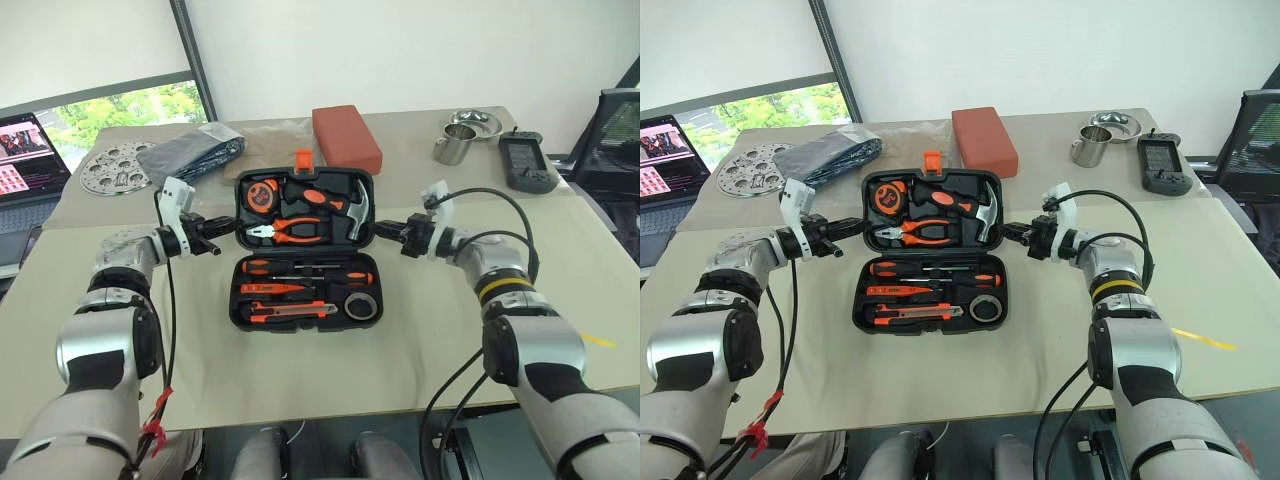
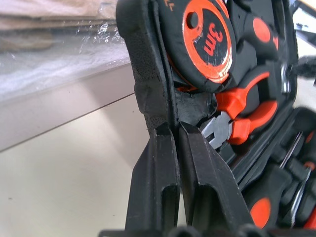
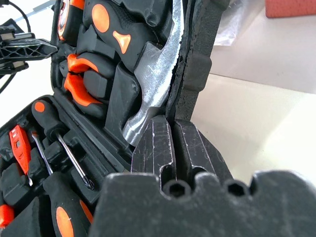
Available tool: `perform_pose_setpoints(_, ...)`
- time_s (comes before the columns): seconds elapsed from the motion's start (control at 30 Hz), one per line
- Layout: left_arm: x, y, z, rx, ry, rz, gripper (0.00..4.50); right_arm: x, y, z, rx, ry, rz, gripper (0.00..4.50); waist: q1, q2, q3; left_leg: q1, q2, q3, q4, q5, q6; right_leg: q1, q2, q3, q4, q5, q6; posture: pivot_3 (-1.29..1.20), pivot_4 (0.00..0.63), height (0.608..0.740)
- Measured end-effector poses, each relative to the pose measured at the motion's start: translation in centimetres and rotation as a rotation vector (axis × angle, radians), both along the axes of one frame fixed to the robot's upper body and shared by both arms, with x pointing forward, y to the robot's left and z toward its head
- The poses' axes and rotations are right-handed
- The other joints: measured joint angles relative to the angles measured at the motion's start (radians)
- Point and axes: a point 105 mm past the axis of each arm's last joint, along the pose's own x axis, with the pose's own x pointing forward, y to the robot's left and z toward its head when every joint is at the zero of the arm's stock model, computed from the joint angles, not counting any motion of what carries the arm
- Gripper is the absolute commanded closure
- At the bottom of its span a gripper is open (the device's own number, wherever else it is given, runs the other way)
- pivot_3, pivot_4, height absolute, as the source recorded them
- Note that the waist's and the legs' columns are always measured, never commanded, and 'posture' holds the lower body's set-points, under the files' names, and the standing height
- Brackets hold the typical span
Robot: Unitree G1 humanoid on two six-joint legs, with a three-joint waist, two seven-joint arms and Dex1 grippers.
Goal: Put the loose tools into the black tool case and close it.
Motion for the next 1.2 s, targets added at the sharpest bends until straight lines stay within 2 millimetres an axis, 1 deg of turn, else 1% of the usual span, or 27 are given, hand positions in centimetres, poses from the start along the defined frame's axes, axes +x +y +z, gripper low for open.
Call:
perform_pose_setpoints(0.1,-0.1,0.1,0.0,0.024,-0.036,-0.007,4.46,0.0,0.1,0.1,-0.003,-0.025,0.008,4.5,0.0,0.0,0.0,0.0,0.0,0.0,0.0,0.0,0.0,0.0,0.0,0.0,0.0,0.0,0.0,0.0,0.15,0.74)
perform_pose_setpoints(0.3,-0.5,0.1,0.2,0.127,-0.164,-0.039,4.46,-0.4,0.0,0.1,-0.021,-0.11,0.025,4.5,0.001,0.0,0.0,0.0,0.0,0.0,0.0,0.0,0.0,0.001,0.0,0.0,0.0,0.0,0.0,0.0,0.15,0.74)
perform_pose_setpoints(0.57,-0.9,0.1,0.0,0.291,-0.335,-0.051,4.46,-1.7,-0.3,-0.2,-0.062,-0.232,0.083,4.5,0.002,0.0,0.0,0.003,0.001,0.0,0.0,0.0,0.0,0.003,0.0,0.0,0.0,0.0,0.0,0.0,0.15,0.74)
perform_pose_setpoints(0.9,-1.1,0.0,-0.2,0.419,-0.459,-0.044,4.46,-2.8,-0.3,-0.5,-0.119,-0.364,0.112,4.5,0.003,0.0,0.0,0.006,0.001,0.001,0.001,-0.002,0.005,0.003,0.0,0.001,0.001,0.0,0.0,0.0,0.15,0.74)
perform_pose_setpoints(1.07,-1.6,0.2,-0.4,0.456,-0.534,-0.024,4.46,-3.2,-0.1,-0.3,-0.157,-0.454,0.119,4.5,0.003,0.0,0.0,0.007,0.001,0.002,0.001,-0.002,0.006,0.003,-0.001,0.002,0.0,0.0,0.0,0.0,0.15,0.74)
perform_pose_setpoints(1.2,-2.2,0.5,-0.4,0.534,-0.623,-0.028,4.46,-3.6,0.0,-0.1,-0.181,-0.516,0.135,4.5,0.004,0.0,0.0,0.008,0.001,0.002,0.001,-0.002,0.006,0.004,-0.001,0.002,0.0,0.0,0.0,0.0,0.15,0.74)
